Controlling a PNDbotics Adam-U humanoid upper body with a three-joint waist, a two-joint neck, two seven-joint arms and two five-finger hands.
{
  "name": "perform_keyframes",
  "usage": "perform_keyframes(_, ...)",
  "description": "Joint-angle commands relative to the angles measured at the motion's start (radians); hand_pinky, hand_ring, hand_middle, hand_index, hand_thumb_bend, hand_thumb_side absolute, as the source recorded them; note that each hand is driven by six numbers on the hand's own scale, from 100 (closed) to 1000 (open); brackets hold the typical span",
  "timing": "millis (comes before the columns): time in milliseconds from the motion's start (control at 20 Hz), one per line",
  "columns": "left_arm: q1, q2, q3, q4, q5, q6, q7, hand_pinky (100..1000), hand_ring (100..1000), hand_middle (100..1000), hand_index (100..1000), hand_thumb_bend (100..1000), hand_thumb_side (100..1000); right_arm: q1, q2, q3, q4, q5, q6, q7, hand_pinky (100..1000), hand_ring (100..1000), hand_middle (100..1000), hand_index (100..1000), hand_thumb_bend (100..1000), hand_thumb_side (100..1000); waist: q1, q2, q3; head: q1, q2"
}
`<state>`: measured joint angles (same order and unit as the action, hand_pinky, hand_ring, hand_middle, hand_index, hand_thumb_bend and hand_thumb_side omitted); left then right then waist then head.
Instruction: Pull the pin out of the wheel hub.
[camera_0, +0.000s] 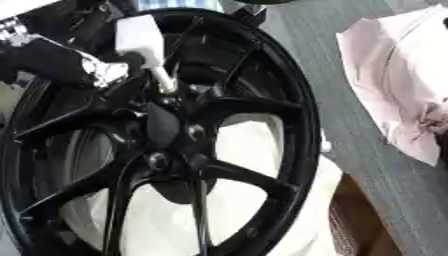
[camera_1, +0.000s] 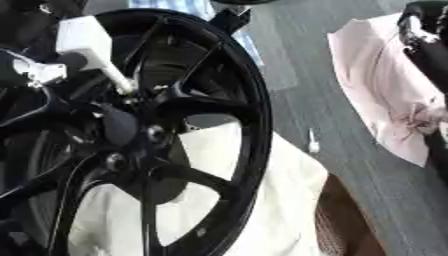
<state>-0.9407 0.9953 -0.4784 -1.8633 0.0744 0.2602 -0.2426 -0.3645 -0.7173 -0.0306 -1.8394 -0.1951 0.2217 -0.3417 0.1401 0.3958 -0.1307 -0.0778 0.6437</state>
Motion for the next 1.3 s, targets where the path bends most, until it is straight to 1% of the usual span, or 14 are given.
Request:
perform_keyframes(50, 0.015, 0.065, 0.074, -0.018, 0.098, -0.017, 0.050, 624, 303, 122, 353, 100, 301, -0.008, -0.019, -0.015, -0.011, 0.002, -0.002, -0.005, 805, 803, 647, 764, 100, 538, -0.010, -0.034, 0.003, -0.010, -0.012)
perform_keyframes(250, 0.049, 0.086, 0.132, -0.004, 0.187, -0.037, 0.100, 625, 295, 110, 353, 100, 297, -0.009, -0.017, -0.014, -0.013, 0.002, -0.001, -0.006, 805, 803, 648, 764, 100, 535, -0.012, -0.040, 0.004, -0.016, -0.007)
perform_keyframes(400, 0.114, 0.124, 0.227, 0.014, 0.232, -0.056, 0.170, 624, 297, 111, 356, 100, 294, -0.004, -0.021, -0.021, -0.016, 0.004, -0.001, -0.011, 805, 803, 648, 764, 100, 533, -0.015, -0.042, 0.012, -0.021, -0.003)
perform_keyframes(500, 0.191, 0.157, 0.318, 0.039, 0.258, -0.073, 0.237, 623, 300, 116, 361, 100, 294, 0.000, -0.024, -0.028, -0.018, 0.006, -0.002, -0.017, 805, 804, 649, 764, 100, 531, -0.016, -0.041, 0.020, -0.026, 0.002)
perform_keyframes(650, 0.338, 0.185, 0.475, 0.099, 0.306, -0.107, 0.345, 621, 301, 120, 366, 100, 305, 0.008, -0.026, -0.040, -0.020, 0.007, -0.004, -0.028, 805, 804, 650, 765, 100, 531, -0.021, -0.039, 0.034, -0.038, 0.010)
perform_keyframes(800, 0.477, 0.160, 0.635, 0.175, 0.332, -0.138, 0.452, 626, 308, 129, 377, 100, 333, 0.021, -0.025, -0.058, -0.020, 0.007, -0.008, -0.045, 805, 804, 650, 765, 100, 529, -0.029, -0.037, 0.050, -0.057, 0.015)
perform_keyframes(900, 0.559, 0.126, 0.719, 0.224, 0.348, -0.155, 0.507, 628, 312, 135, 383, 100, 350, 0.027, -0.024, -0.069, -0.022, 0.007, -0.011, -0.057, 805, 804, 650, 765, 100, 528, -0.036, -0.037, 0.058, -0.070, 0.015)
perform_keyframes(950, 0.596, 0.109, 0.751, 0.244, 0.349, -0.162, 0.525, 628, 313, 137, 387, 100, 355, 0.030, -0.023, -0.074, -0.023, 0.006, -0.012, -0.062, 805, 804, 650, 765, 100, 528, -0.040, -0.037, 0.060, -0.075, 0.014)
perform_keyframes(1050, 0.664, 0.076, 0.793, 0.277, 0.335, -0.173, 0.541, 629, 322, 150, 405, 100, 365, 0.033, -0.020, -0.080, -0.025, 0.005, -0.013, -0.071, 805, 804, 650, 765, 100, 527, -0.048, -0.038, 0.063, -0.081, 0.012)
perform_keyframes(1100, 0.692, 0.061, 0.803, 0.288, 0.320, -0.177, 0.538, 630, 328, 156, 413, 100, 366, 0.033, -0.018, -0.082, -0.026, 0.004, -0.013, -0.074, 805, 803, 650, 765, 100, 525, -0.053, -0.039, 0.063, -0.082, 0.010)
perform_keyframes(1200, 0.737, 0.032, 0.812, 0.305, 0.285, -0.181, 0.524, 633, 344, 177, 440, 100, 357, 0.029, -0.012, -0.082, -0.029, 0.002, -0.014, -0.075, 806, 803, 651, 765, 100, 524, -0.061, -0.042, 0.060, -0.081, 0.007)
perform_keyframes(1300, 0.777, -0.001, 0.815, 0.318, 0.246, -0.177, 0.505, 643, 373, 220, 488, 100, 314, 0.024, -0.008, -0.080, -0.031, 0.001, -0.014, -0.074, 806, 803, 651, 766, 100, 522, -0.069, -0.044, 0.056, -0.078, 0.004)
